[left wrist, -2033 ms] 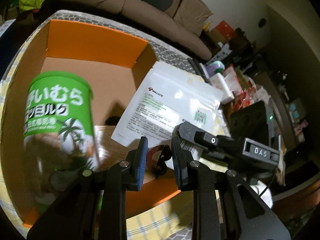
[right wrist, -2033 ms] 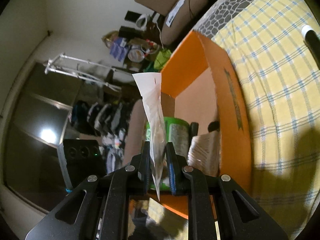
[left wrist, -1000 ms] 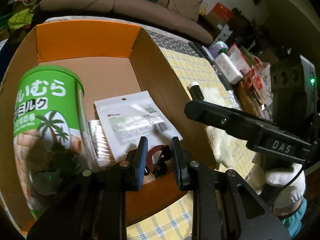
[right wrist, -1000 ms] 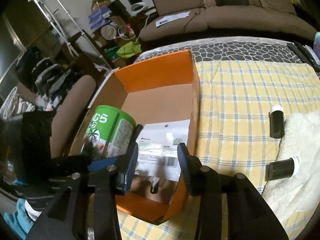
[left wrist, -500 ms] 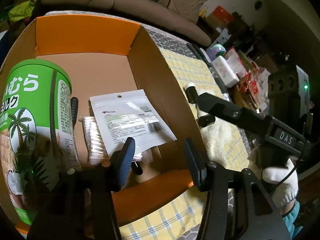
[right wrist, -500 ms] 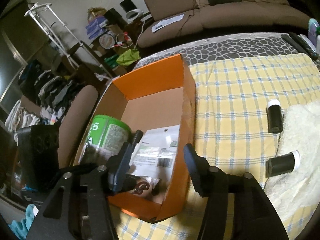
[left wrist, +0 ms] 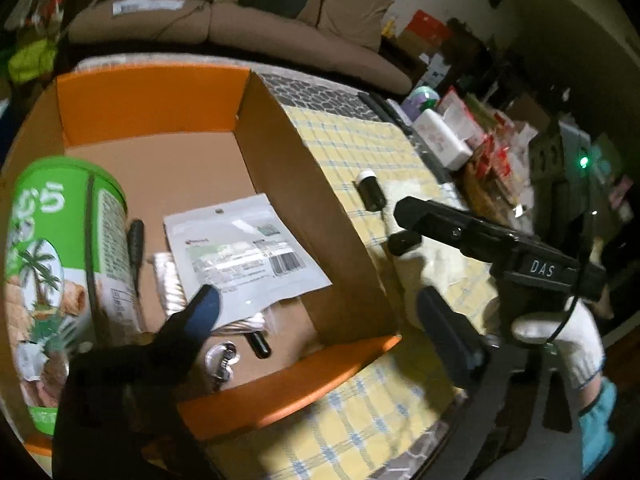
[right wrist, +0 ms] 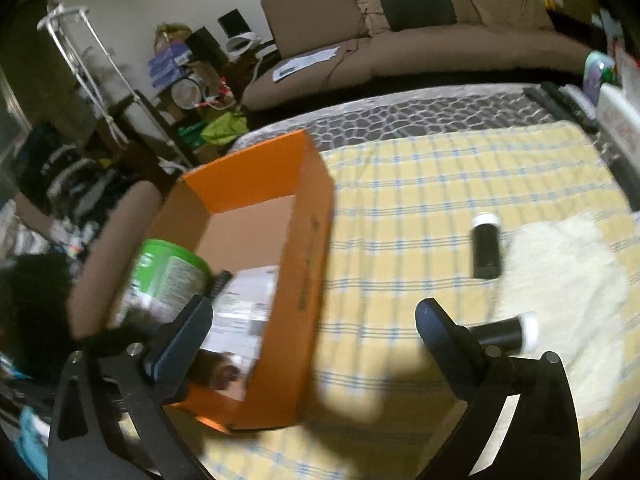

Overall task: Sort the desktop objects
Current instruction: 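Open both tools to release the packet and clip into the box, then withdraw both tools from the box toward the black bottles on the towel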

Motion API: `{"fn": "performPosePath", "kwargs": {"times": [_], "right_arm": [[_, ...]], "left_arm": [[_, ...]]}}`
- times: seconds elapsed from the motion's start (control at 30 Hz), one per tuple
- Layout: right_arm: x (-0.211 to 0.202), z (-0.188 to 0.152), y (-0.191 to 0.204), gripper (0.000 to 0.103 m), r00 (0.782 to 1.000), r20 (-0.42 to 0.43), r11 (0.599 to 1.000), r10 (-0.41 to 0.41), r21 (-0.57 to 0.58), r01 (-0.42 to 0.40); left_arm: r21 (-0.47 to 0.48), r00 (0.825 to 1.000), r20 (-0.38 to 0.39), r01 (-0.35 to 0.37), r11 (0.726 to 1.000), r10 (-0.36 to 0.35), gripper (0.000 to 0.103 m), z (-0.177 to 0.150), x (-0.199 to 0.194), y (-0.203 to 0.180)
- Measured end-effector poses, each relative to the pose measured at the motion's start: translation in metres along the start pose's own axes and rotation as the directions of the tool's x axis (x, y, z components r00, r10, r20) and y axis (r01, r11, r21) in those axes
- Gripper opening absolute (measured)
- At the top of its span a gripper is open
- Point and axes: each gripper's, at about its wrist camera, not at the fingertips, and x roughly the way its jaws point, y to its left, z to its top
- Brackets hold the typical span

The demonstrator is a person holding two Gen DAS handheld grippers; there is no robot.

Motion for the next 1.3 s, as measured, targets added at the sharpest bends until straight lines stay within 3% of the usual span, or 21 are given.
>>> {"fn": "performPosePath", "kwargs": {"times": [0.1, 0.5, 0.63, 0.83, 1.1, 1.3], "right_arm": [[-0.004, -0.004, -0.006, 0.103, 0.999, 0.000, 0.998, -0.050, -0.023, 0.050], [-0.032, -0.011, -0.044, 0.103, 0.991, 0.021, 0.991, -0.130, -0.003, 0.130], [-0.050, -0.015, -0.073, 0.103, 0.988, 0.039, 0.988, -0.151, 0.050, 0.149], [-0.075, -0.023, -0.108, 0.103, 0.984, 0.058, 0.980, -0.170, 0.112, 0.162], [-0.107, -0.035, -0.152, 0.103, 0.979, 0.096, 0.968, -0.177, 0.199, 0.155], [-0.119, -0.039, -0.170, 0.103, 0.977, 0.111, 0.962, -0.180, 0.228, 0.152]], "left_arm": [[0.019, 0.999, 0.000, -0.032, 0.999, 0.032, 0.103, -0.001, 0.001, -0.004], [-0.013, 0.999, -0.023, -0.036, 0.999, 0.035, 0.103, -0.010, 0.011, -0.027], [-0.022, 0.999, -0.045, -0.019, 1.000, 0.018, 0.103, -0.012, 0.025, -0.048], [0.042, 0.998, -0.060, -0.026, 0.999, 0.029, 0.103, -0.008, 0.044, -0.093], [0.056, 0.984, -0.003, -0.180, 0.982, 0.180, 0.103, 0.004, 0.061, -0.119], [0.065, 0.950, 0.123, -0.297, 0.953, 0.288, 0.103, 0.012, 0.042, -0.135]]}}
